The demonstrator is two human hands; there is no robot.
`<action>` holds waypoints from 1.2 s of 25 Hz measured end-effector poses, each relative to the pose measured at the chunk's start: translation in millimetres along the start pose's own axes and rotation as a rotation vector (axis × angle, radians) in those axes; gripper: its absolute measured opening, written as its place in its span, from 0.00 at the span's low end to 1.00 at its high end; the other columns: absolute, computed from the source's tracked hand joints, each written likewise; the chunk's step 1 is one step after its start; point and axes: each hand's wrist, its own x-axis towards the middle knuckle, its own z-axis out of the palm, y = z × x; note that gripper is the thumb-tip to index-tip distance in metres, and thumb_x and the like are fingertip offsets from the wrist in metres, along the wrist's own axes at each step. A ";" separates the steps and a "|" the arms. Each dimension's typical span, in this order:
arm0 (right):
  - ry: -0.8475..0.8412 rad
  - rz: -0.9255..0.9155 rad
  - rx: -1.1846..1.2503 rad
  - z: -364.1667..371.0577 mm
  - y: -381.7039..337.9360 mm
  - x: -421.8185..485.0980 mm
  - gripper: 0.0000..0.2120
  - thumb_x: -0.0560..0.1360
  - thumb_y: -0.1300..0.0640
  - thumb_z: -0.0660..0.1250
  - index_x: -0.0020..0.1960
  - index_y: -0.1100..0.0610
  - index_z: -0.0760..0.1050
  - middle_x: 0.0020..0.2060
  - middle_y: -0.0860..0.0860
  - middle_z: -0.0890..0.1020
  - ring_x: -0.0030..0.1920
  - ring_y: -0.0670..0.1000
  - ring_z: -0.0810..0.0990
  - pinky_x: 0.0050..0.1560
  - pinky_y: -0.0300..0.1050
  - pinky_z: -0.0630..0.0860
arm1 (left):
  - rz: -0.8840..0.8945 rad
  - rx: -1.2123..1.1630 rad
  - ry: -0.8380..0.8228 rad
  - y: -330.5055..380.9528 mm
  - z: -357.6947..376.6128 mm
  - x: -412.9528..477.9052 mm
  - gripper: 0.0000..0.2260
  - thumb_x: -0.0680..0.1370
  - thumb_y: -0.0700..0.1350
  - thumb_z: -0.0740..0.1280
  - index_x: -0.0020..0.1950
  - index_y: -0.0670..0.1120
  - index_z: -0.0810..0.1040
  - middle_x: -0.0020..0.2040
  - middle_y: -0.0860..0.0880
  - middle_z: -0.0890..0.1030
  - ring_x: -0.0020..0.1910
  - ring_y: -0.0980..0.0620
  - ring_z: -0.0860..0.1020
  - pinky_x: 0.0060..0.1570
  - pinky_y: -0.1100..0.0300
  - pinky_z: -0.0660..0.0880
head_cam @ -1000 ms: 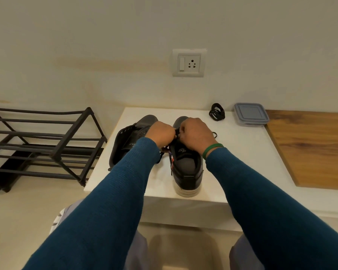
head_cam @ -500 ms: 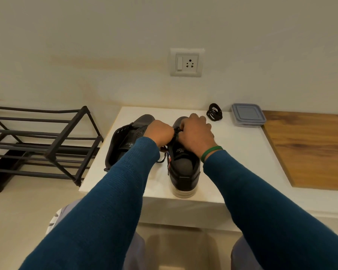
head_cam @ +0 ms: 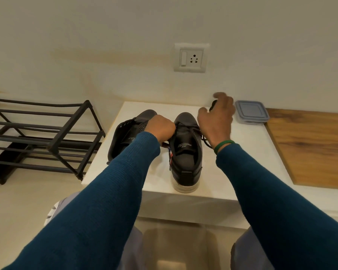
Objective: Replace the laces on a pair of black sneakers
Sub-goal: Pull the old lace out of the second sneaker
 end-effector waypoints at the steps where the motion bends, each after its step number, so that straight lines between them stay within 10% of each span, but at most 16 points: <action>1: -0.171 -0.148 -0.194 5.6 -1.9 -5.7 0.15 0.74 0.57 0.64 0.60 0.55 0.75 0.60 0.53 0.72 0.63 0.56 0.68 0.60 0.53 0.69 | -0.035 -0.090 0.012 -1.3 -0.7 -2.0 0.10 0.80 0.44 0.68 0.59 0.42 0.81 0.56 0.47 0.83 0.56 0.46 0.81 0.60 0.54 0.76; 6: -0.471 -0.399 -0.686 29.6 -2.0 -19.4 0.11 0.77 0.54 0.67 0.58 0.54 0.79 0.57 0.54 0.74 0.59 0.57 0.69 0.57 0.53 0.67 | -0.042 -0.202 0.018 -2.1 -0.2 -0.7 0.10 0.79 0.42 0.68 0.58 0.41 0.82 0.57 0.47 0.83 0.56 0.47 0.81 0.60 0.54 0.76; 12: 0.173 0.261 0.428 6.5 -2.8 -4.8 0.07 0.72 0.67 0.58 0.39 0.58 0.70 0.38 0.50 0.73 0.39 0.49 0.71 0.40 0.44 0.71 | 0.017 -0.143 0.045 -3.5 3.4 -2.8 0.11 0.78 0.45 0.71 0.59 0.43 0.81 0.56 0.47 0.82 0.57 0.47 0.81 0.62 0.53 0.76; 16: -0.206 -0.109 -0.258 11.0 -0.7 -10.5 0.16 0.73 0.57 0.65 0.60 0.55 0.75 0.60 0.53 0.71 0.63 0.56 0.67 0.61 0.55 0.68 | -0.030 -0.195 0.039 -1.7 2.6 -3.1 0.09 0.79 0.42 0.69 0.58 0.41 0.81 0.55 0.46 0.83 0.56 0.46 0.81 0.61 0.53 0.77; 22: -0.458 -0.386 -0.618 29.6 -8.3 -22.1 0.09 0.78 0.54 0.66 0.56 0.53 0.81 0.55 0.53 0.76 0.59 0.57 0.71 0.58 0.54 0.68 | -0.147 -0.376 0.017 1.1 -5.3 -9.3 0.09 0.79 0.42 0.68 0.58 0.41 0.81 0.56 0.47 0.83 0.56 0.46 0.81 0.60 0.53 0.76; 26: 0.100 0.157 0.317 2.9 -6.1 2.9 0.08 0.76 0.65 0.60 0.42 0.58 0.76 0.38 0.47 0.76 0.38 0.45 0.74 0.44 0.47 0.77 | -0.152 -0.469 0.023 -0.8 -0.5 -8.9 0.11 0.78 0.44 0.72 0.58 0.41 0.81 0.57 0.46 0.83 0.57 0.46 0.81 0.62 0.52 0.76; 30: -0.181 0.382 -0.155 -21.1 15.8 15.9 0.16 0.77 0.52 0.65 0.60 0.61 0.74 0.57 0.57 0.76 0.58 0.57 0.75 0.57 0.55 0.75 | -0.234 -0.739 0.044 2.4 0.9 -10.4 0.11 0.79 0.42 0.68 0.59 0.40 0.81 0.57 0.43 0.82 0.56 0.43 0.81 0.59 0.49 0.79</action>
